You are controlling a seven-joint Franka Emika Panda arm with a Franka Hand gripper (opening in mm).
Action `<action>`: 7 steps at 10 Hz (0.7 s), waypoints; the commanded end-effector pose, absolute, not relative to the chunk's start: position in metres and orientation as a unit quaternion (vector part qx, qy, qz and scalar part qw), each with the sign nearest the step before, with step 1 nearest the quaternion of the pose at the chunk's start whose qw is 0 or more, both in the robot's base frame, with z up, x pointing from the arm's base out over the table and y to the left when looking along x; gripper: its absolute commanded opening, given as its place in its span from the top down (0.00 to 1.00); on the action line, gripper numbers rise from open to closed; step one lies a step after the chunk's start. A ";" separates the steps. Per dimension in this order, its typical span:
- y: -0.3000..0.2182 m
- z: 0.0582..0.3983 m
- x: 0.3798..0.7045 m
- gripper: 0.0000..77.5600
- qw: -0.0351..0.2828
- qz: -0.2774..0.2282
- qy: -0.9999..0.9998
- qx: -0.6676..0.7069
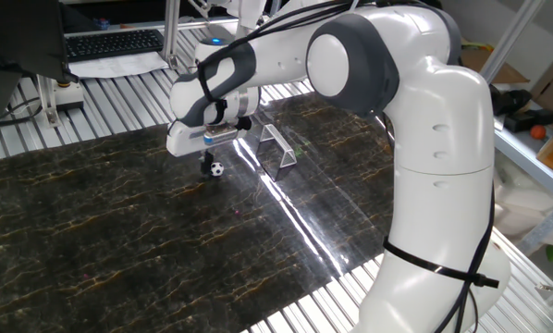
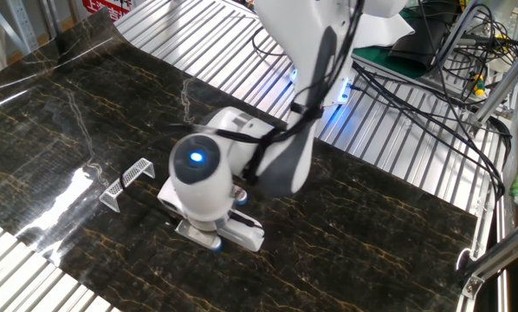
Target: Push the soccer ball into the goal
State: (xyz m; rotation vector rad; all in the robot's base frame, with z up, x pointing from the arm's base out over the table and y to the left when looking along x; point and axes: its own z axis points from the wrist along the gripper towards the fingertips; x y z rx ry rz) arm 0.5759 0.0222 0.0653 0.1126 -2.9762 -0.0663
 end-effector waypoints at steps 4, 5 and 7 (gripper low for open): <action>-0.022 0.093 0.606 1.00 0.091 -0.011 -0.995 0.043; -0.017 0.093 0.606 1.00 0.092 -0.015 -0.995 0.035; -0.016 0.093 0.606 1.00 0.090 0.005 -0.995 0.044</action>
